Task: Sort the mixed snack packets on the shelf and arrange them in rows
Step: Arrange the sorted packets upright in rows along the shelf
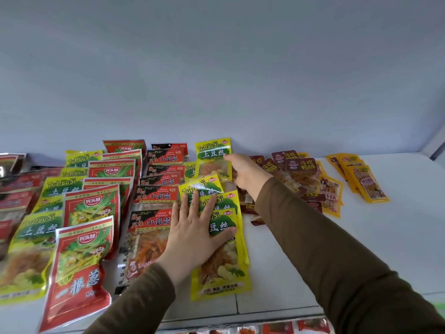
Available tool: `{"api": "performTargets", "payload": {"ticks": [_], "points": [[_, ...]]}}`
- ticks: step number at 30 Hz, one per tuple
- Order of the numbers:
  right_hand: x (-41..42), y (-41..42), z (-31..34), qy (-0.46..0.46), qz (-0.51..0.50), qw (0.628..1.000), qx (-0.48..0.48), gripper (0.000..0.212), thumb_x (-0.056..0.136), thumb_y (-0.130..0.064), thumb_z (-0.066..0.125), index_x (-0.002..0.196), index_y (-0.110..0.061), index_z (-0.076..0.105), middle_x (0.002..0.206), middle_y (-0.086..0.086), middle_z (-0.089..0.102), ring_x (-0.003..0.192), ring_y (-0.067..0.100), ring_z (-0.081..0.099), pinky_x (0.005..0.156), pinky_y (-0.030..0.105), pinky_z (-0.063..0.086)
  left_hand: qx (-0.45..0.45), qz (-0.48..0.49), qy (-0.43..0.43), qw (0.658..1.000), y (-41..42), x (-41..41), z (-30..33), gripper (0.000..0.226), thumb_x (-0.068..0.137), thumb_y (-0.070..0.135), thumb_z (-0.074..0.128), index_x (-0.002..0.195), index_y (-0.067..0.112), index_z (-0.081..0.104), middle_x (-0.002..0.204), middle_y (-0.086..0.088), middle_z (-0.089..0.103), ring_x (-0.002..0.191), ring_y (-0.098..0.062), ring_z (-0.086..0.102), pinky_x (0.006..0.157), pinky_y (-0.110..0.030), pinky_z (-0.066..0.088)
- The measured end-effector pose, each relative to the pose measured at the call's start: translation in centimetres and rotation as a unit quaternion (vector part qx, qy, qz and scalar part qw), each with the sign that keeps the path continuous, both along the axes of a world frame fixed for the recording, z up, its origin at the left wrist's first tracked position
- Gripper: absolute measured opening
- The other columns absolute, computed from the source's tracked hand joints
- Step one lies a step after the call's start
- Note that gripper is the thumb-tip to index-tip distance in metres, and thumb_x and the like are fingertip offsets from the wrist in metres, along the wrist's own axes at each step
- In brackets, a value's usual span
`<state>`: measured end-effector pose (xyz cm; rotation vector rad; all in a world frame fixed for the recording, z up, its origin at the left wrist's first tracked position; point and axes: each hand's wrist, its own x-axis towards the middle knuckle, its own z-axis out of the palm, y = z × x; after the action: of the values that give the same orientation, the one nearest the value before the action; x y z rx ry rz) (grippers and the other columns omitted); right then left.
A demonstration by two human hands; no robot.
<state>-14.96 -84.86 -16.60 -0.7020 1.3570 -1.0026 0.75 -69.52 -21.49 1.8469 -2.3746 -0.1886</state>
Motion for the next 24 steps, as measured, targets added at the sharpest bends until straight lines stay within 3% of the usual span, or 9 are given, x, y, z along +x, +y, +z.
{"api": "performTargets", "payload": {"ticks": [5, 9, 11, 13, 15, 17, 19, 21, 24], "points": [[-0.2, -0.7, 0.3, 0.080, 0.094, 0.992, 0.016, 0.060, 0.100, -0.042, 0.060, 0.151, -0.017, 0.044, 0.135, 0.000, 0.045, 0.124, 0.020, 0.045, 0.106, 0.046, 0.040, -0.026, -0.014, 0.008, 1.000, 0.5, 0.1, -0.1, 0.099, 0.077, 0.097, 0.003, 0.160, 0.046, -0.013, 0.172, -0.004, -0.017, 0.157, -0.030, -0.020, 0.127, -0.054, -0.008], [-0.2, -0.4, 0.5, 0.168, 0.137, 0.976, 0.012, 0.071, 0.098, -0.056, 0.055, 0.155, -0.018, 0.037, 0.163, 0.007, 0.032, 0.149, 0.030, 0.031, 0.113, 0.047, 0.033, -0.040, -0.023, 0.017, 0.999, 0.8, 0.1, 0.0, 0.095, 0.080, 0.095, 0.005, 0.159, 0.046, -0.014, 0.170, 0.001, -0.022, 0.156, -0.028, -0.022, 0.127, -0.054, -0.008], [-0.1, -0.3, 0.3, 0.232, 0.152, 0.961, -0.023, 0.072, 0.099, -0.055, 0.054, 0.155, -0.013, 0.036, 0.161, 0.011, 0.035, 0.147, 0.032, 0.033, 0.106, 0.043, 0.035, -0.043, -0.024, 0.017, 0.999, 0.9, 0.2, 0.0, 0.095, 0.081, 0.095, 0.005, 0.159, 0.046, -0.015, 0.170, 0.002, -0.024, 0.156, -0.027, -0.022, 0.127, -0.055, -0.007], [0.1, -0.3, -0.2, 0.264, 0.142, 0.952, -0.068, 0.064, 0.100, -0.050, 0.055, 0.147, -0.007, 0.045, 0.146, 0.013, 0.051, 0.138, 0.032, 0.045, 0.092, 0.035, 0.036, -0.046, -0.022, 0.017, 0.999, 0.9, 0.2, -0.1, 0.094, 0.081, 0.095, 0.005, 0.159, 0.046, -0.015, 0.170, 0.001, -0.022, 0.157, -0.028, -0.021, 0.127, -0.055, -0.006], [0.2, -0.4, -0.6, 0.251, 0.146, 0.953, -0.082, 0.066, 0.100, -0.052, 0.055, 0.148, -0.007, 0.045, 0.147, 0.011, 0.051, 0.139, 0.029, 0.045, 0.095, 0.033, 0.035, -0.050, -0.019, 0.023, 0.998, 0.9, 0.2, -0.2, 0.094, 0.081, 0.095, 0.006, 0.159, 0.047, -0.015, 0.171, 0.000, -0.020, 0.157, -0.028, -0.020, 0.127, -0.055, -0.007], [0.1, -0.4, -0.9, 0.206, 0.167, 0.963, -0.052, 0.075, 0.097, -0.058, 0.056, 0.155, -0.013, 0.037, 0.161, 0.007, 0.037, 0.149, 0.028, 0.032, 0.114, 0.042, 0.028, -0.050, -0.020, 0.021, 0.998, 0.9, 0.2, -0.2, 0.093, 0.082, 0.094, 0.007, 0.159, 0.047, -0.016, 0.171, 0.000, -0.021, 0.157, -0.028, -0.021, 0.127, -0.055, -0.007], [-0.1, -0.3, -1.5, 0.183, 0.188, 0.965, -0.024, 0.077, 0.093, -0.059, 0.060, 0.154, -0.016, 0.040, 0.161, 0.008, 0.037, 0.150, 0.028, 0.031, 0.123, 0.051, 0.022, -0.047, -0.022, 0.017, 0.999, 0.9, 0.1, -0.3, 0.093, 0.082, 0.095, 0.007, 0.158, 0.047, -0.017, 0.170, 0.001, -0.022, 0.156, -0.027, -0.023, 0.126, -0.056, -0.007], [-0.2, -0.4, -1.9, 0.171, 0.186, 0.967, -0.035, 0.066, 0.093, -0.048, 0.068, 0.146, -0.014, 0.050, 0.152, 0.009, 0.050, 0.144, 0.029, 0.041, 0.120, 0.051, 0.029, -0.042, -0.022, 0.017, 0.999, 0.8, 0.1, -0.2, 0.094, 0.081, 0.096, 0.006, 0.159, 0.047, -0.016, 0.170, 0.001, -0.022, 0.156, -0.026, -0.024, 0.126, -0.057, -0.008], [-0.1, -0.8, -1.7, 0.167, 0.112, 0.973, -0.116, 0.052, 0.094, -0.030, 0.072, 0.140, -0.012, 0.053, 0.141, 0.004, 0.058, 0.135, 0.024, 0.049, 0.104, 0.035, 0.038, -0.029, -0.024, 0.013, 0.999, 0.6, 0.1, 0.0, 0.095, 0.081, 0.096, 0.006, 0.159, 0.047, -0.014, 0.171, 0.001, -0.020, 0.156, -0.025, -0.025, 0.126, -0.058, -0.009]]}}
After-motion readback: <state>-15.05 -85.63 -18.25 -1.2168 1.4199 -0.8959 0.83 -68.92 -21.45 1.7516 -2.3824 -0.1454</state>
